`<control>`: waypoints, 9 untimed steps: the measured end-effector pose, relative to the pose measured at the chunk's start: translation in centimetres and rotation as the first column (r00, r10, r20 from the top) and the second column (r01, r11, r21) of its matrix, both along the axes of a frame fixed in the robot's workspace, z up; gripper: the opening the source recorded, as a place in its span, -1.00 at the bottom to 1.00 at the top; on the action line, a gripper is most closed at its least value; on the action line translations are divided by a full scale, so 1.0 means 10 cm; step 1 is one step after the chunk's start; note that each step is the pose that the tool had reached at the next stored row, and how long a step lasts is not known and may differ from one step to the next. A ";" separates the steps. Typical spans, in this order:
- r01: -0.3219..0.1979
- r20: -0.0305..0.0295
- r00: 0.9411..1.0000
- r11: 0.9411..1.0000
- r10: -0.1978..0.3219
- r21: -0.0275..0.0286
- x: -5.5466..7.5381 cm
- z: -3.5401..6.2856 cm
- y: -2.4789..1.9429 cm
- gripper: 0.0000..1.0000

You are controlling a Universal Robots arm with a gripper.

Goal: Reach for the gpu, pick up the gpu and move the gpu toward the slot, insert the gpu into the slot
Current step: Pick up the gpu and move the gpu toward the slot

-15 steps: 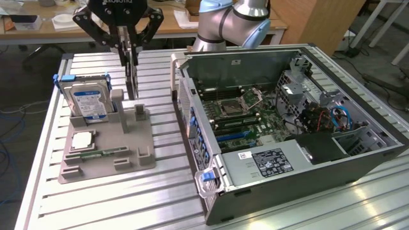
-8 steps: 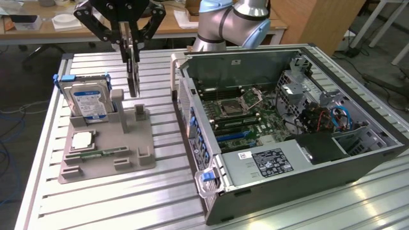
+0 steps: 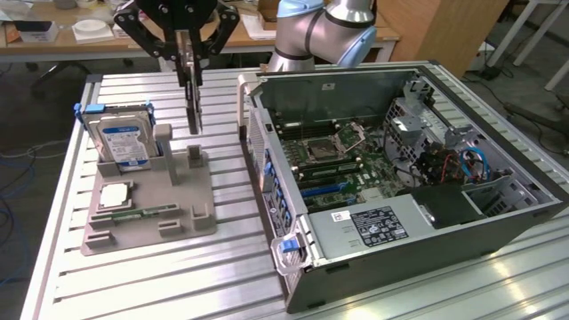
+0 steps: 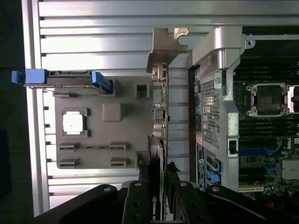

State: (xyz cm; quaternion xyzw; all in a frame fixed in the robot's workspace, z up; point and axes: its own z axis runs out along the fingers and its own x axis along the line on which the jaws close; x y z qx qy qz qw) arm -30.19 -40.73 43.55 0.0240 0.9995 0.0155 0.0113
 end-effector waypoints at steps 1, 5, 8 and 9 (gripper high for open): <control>0.000 0.000 1.000 1.000 0.000 0.000 0.01 -0.001 0.000 -0.49; 0.000 0.000 1.000 1.000 0.000 0.000 0.08 0.000 -0.001 -0.49; 0.000 0.000 1.000 1.000 0.000 0.000 0.13 0.000 -0.002 -0.49; 0.000 0.000 1.000 1.000 0.000 0.000 0.15 -0.001 -0.002 -0.49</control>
